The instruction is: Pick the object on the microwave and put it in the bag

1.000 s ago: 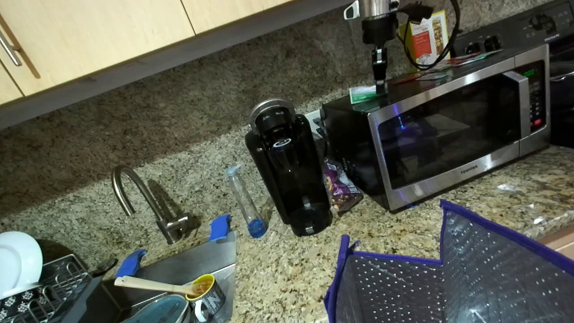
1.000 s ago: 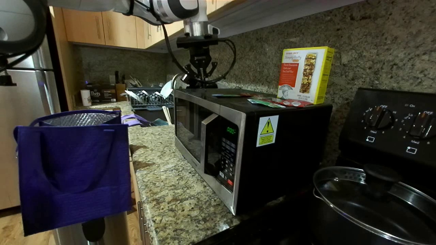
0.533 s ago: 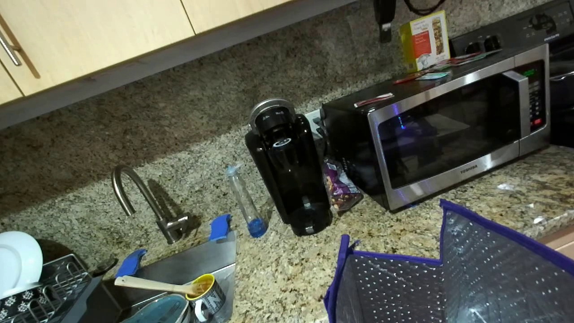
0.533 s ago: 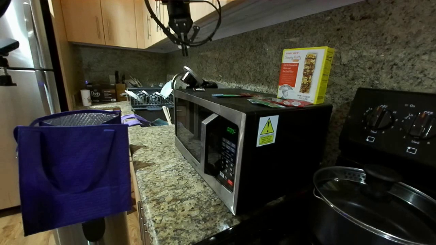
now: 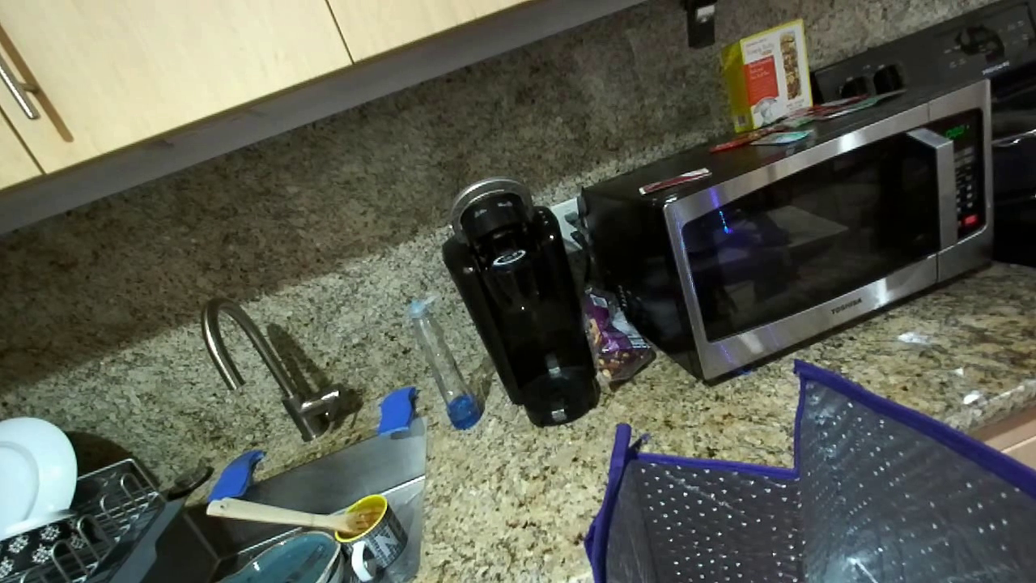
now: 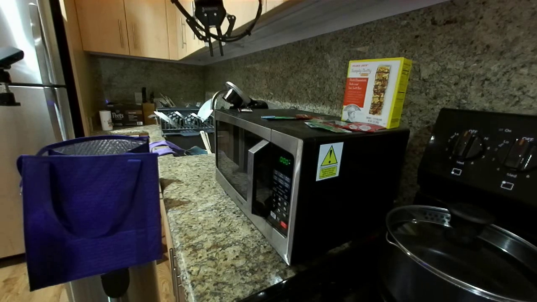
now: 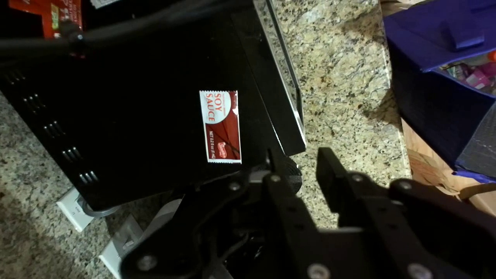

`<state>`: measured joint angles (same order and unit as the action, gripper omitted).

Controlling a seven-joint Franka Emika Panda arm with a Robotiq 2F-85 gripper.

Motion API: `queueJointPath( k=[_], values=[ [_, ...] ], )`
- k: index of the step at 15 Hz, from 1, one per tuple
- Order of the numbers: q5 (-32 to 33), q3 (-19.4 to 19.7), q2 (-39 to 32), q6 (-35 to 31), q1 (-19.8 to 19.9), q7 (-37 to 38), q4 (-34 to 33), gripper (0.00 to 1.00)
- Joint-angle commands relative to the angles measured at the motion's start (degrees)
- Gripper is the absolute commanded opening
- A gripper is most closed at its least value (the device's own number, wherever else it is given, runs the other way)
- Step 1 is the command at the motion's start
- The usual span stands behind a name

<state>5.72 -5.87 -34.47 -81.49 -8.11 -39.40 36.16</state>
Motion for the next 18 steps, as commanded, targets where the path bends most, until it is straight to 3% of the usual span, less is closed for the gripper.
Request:
queueJointPath(
  k=[1, 7, 13, 18],
  values=[
    [-0.80, -0.45, 0.27, -2.95, 0.75, -0.89, 5.61, 0.58],
    [-1.95, -0.60, -1.39, -12.99, 1.62, -0.77, 13.52, 0.97],
    [-1.37, -0.36, -1.57, -27.45, 2.53, -1.60, 22.32, 1.00],
    [-1.41, -0.47, -1.05, -33.40, 3.22, -1.75, 26.84, 1.00]
  ],
)
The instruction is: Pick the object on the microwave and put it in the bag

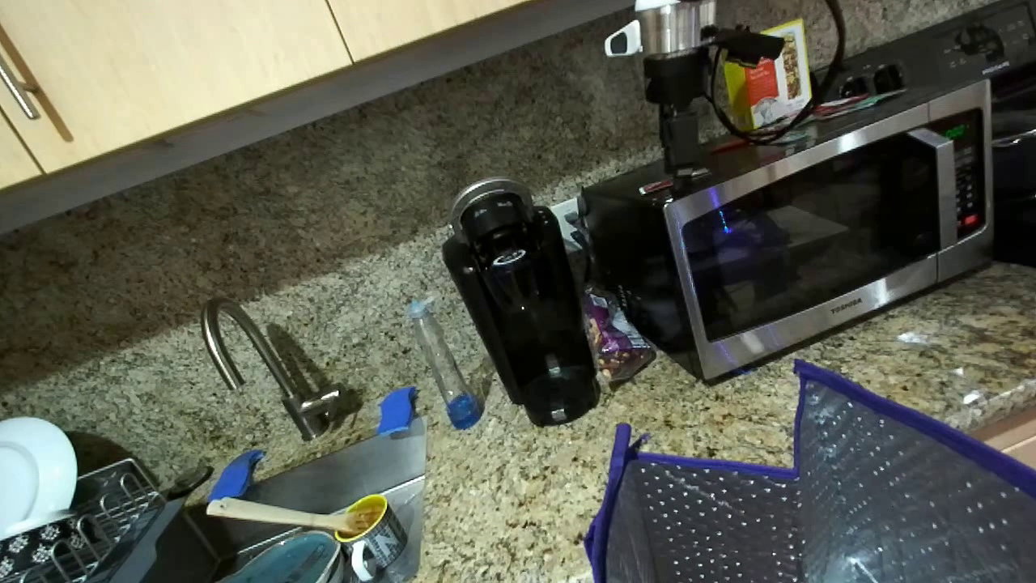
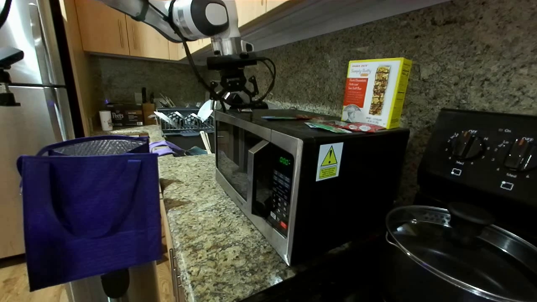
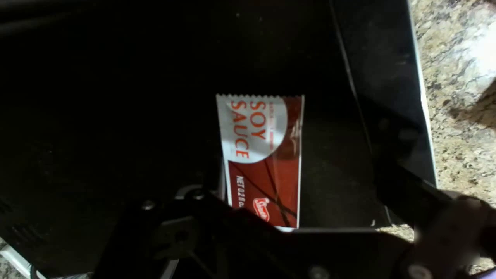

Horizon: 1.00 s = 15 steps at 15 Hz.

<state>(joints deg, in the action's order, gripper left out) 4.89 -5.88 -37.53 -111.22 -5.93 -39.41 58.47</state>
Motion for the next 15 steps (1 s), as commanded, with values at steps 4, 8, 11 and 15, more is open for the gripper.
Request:
queueJointPath(
  k=[4, 8, 11, 15],
  values=[
    [-0.53, -0.42, 2.33, -5.08, 1.17, -1.82, 5.83, 1.00],
    [-0.68, -0.06, 2.97, -4.72, 1.88, -1.19, 5.42, 1.00],
    [-1.05, -0.04, 2.79, -3.65, 3.08, -1.60, 4.07, 0.75],
    [-2.00, -0.62, 1.22, -1.33, 4.95, -2.44, 2.13, 0.52]
  ],
)
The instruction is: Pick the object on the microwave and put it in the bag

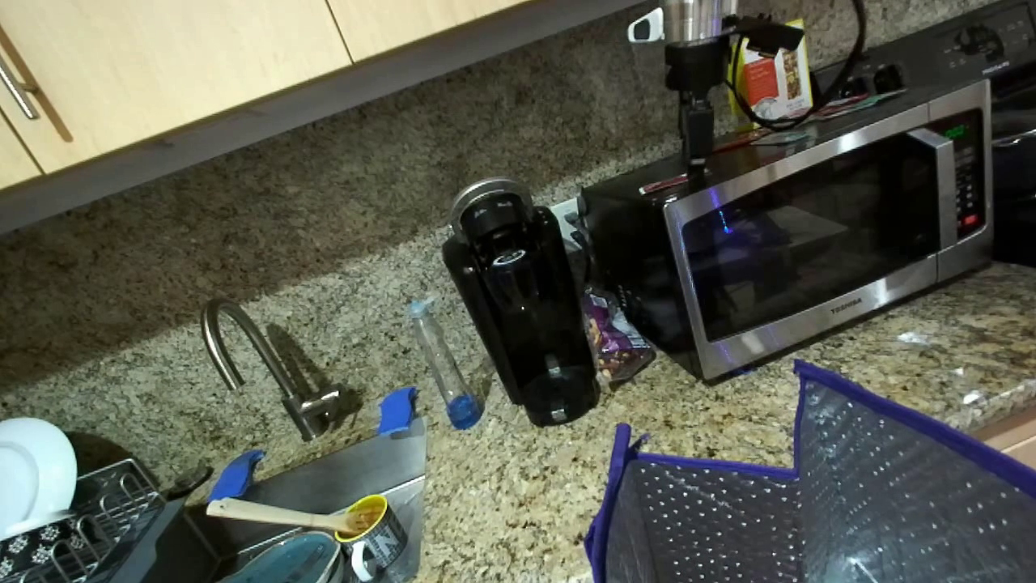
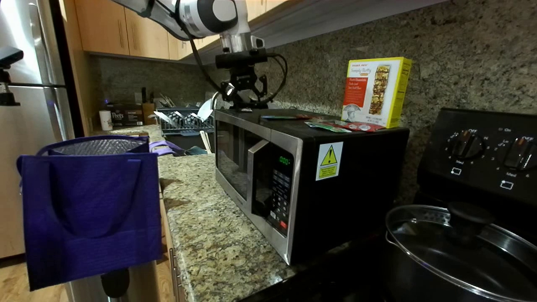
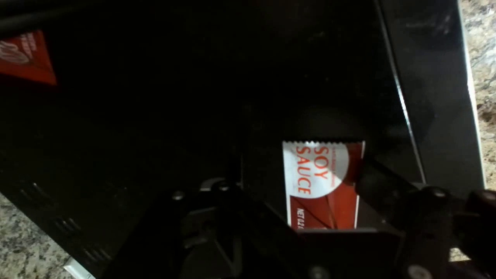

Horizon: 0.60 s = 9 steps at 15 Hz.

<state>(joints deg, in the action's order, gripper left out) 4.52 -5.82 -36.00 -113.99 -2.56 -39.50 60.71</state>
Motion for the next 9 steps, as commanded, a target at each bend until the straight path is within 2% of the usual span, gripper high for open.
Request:
queueJointPath(
  k=[1, 7, 9],
  values=[
    [-2.26, -0.94, -0.70, 1.84, 1.82, -2.48, -0.31, 0.47],
    [-4.05, -1.25, -0.62, 1.94, 2.79, -2.94, -0.31, 0.09],
    [-4.16, -1.25, -0.44, 1.88, 3.01, -3.09, -0.13, 0.05]
  ],
)
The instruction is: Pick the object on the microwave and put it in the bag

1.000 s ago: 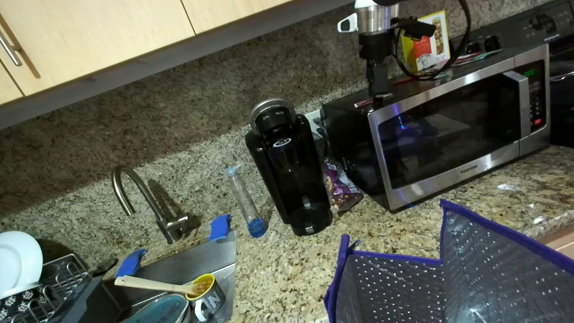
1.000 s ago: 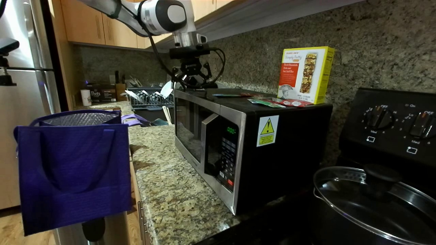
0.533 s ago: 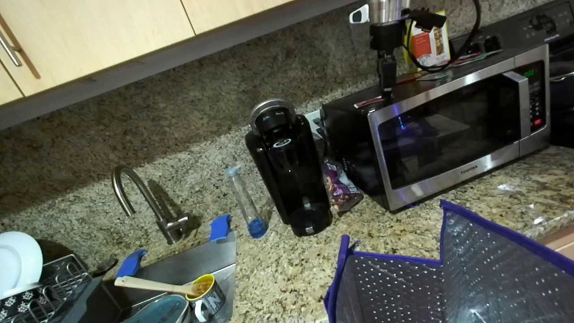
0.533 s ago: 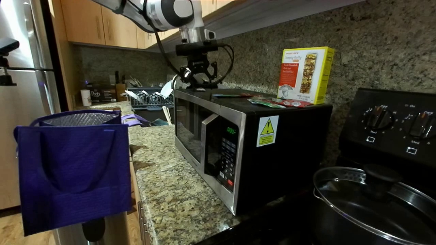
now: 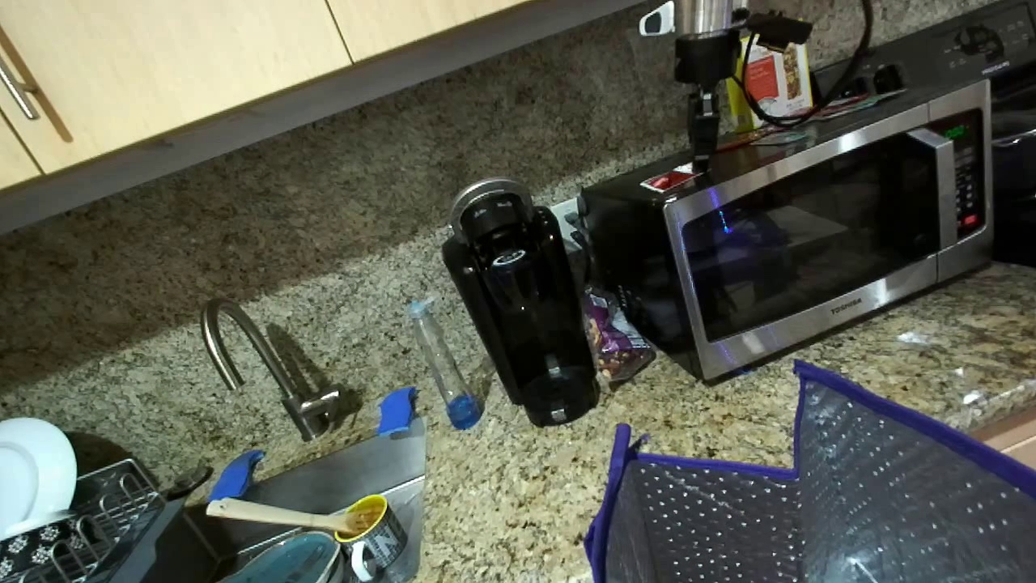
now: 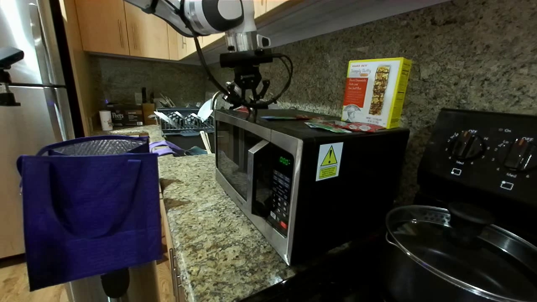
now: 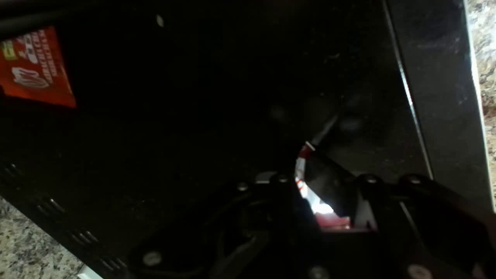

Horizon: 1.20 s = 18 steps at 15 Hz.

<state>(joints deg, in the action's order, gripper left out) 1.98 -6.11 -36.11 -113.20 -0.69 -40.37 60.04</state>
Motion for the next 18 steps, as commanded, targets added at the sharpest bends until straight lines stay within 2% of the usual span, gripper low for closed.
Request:
queueJointPath(
  k=[1, 7, 11, 14, 18],
  values=[
    [-1.74, -0.97, -0.26, 1.00, 1.24, -2.11, 0.62, 0.05],
    [-4.98, -2.72, 1.85, 0.48, 2.87, -5.07, 2.58, 0.08],
    [-7.33, -3.98, 6.09, 0.33, 3.94, -7.43, 6.26, 0.07],
    [-8.57, -4.66, 11.65, -0.80, 4.71, -9.58, 11.27, 0.07],
    [-13.36, -6.08, 19.45, -0.71, 6.47, -14.75, 19.07, 0.07]
  ],
)
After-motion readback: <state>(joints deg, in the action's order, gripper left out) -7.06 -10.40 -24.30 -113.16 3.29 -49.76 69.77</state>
